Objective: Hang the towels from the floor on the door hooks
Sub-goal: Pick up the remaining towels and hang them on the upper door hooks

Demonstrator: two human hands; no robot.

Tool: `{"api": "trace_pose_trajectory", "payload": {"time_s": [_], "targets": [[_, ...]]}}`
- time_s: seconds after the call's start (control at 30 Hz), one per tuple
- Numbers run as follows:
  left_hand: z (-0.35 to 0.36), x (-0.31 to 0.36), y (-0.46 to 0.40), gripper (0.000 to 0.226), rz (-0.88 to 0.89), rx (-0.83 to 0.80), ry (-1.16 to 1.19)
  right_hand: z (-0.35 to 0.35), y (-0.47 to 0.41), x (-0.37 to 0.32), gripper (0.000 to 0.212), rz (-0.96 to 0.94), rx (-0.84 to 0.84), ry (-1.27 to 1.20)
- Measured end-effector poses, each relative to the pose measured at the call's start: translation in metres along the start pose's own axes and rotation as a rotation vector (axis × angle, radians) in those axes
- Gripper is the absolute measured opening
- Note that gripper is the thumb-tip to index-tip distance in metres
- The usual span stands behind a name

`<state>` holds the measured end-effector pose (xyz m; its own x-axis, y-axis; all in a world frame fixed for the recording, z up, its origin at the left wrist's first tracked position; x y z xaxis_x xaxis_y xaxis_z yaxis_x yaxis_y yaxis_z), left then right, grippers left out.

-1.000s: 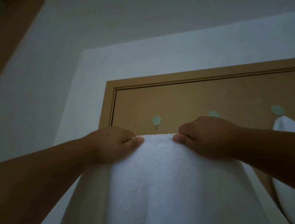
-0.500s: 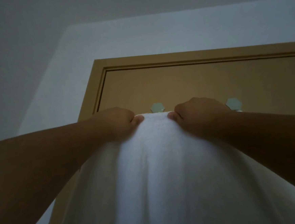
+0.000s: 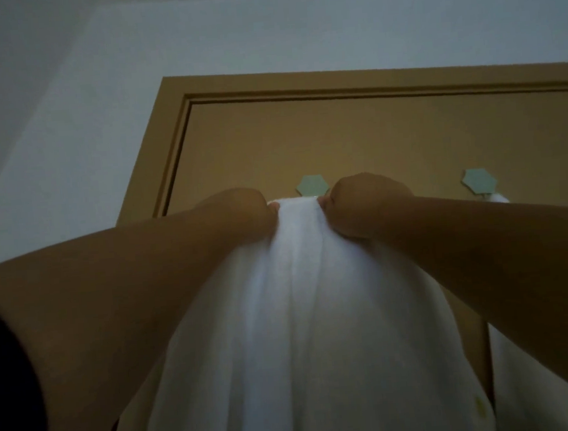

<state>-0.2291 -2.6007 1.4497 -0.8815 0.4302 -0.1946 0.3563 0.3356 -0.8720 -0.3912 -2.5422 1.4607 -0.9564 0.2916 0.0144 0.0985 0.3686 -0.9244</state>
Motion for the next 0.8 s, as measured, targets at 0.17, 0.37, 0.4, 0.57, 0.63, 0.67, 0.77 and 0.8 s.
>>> {"api": "trace_pose_trajectory", "payload": {"time_s": [0.17, 0.37, 0.4, 0.57, 0.63, 0.67, 0.77, 0.8], "targets": [[0.003, 0.018, 0.014, 0.048, -0.025, -0.120, 0.131, -0.002, 0.013, -0.004, 0.030, 0.015, -0.200, -0.099], [0.028, 0.043, 0.041, 0.040, 0.076, -0.143, 0.155, 0.029, 0.041, 0.003, 0.051, -0.092, -0.251, -0.032], [0.030, 0.045, 0.041, 0.041, 0.071, -0.146, 0.143, 0.033, 0.045, 0.003, 0.053, -0.085, -0.241, -0.027], [0.048, 0.033, 0.031, 0.055, 0.009, -0.255, 0.203, 0.038, 0.055, 0.005, 0.053, -0.060, -0.260, 0.005], [0.052, 0.030, 0.029, 0.056, 0.015, -0.266, 0.200, 0.036, 0.054, 0.005, 0.054, -0.036, -0.264, 0.028], [0.055, 0.030, 0.028, 0.056, 0.035, -0.268, 0.211, 0.035, 0.054, 0.005, 0.053, -0.025, -0.265, 0.051], [0.061, 0.029, 0.028, 0.057, 0.046, -0.245, 0.222, 0.028, 0.057, 0.003, 0.052, -0.008, -0.248, 0.119], [0.063, 0.029, 0.029, 0.058, 0.042, -0.255, 0.227, 0.025, 0.057, 0.002, 0.051, 0.005, -0.241, 0.135]]}}
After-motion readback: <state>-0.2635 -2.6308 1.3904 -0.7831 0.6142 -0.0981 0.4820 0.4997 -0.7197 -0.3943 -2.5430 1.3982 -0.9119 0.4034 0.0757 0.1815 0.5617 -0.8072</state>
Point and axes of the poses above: each hand's wrist, its own y-axis away from the middle knuckle, its own z-axis out of the palm, x = y × z, the point moved 5 cm from there along -y, towards the middle knuckle, and after that the axes turned 9 degrees about z, right-handed, at the moved point
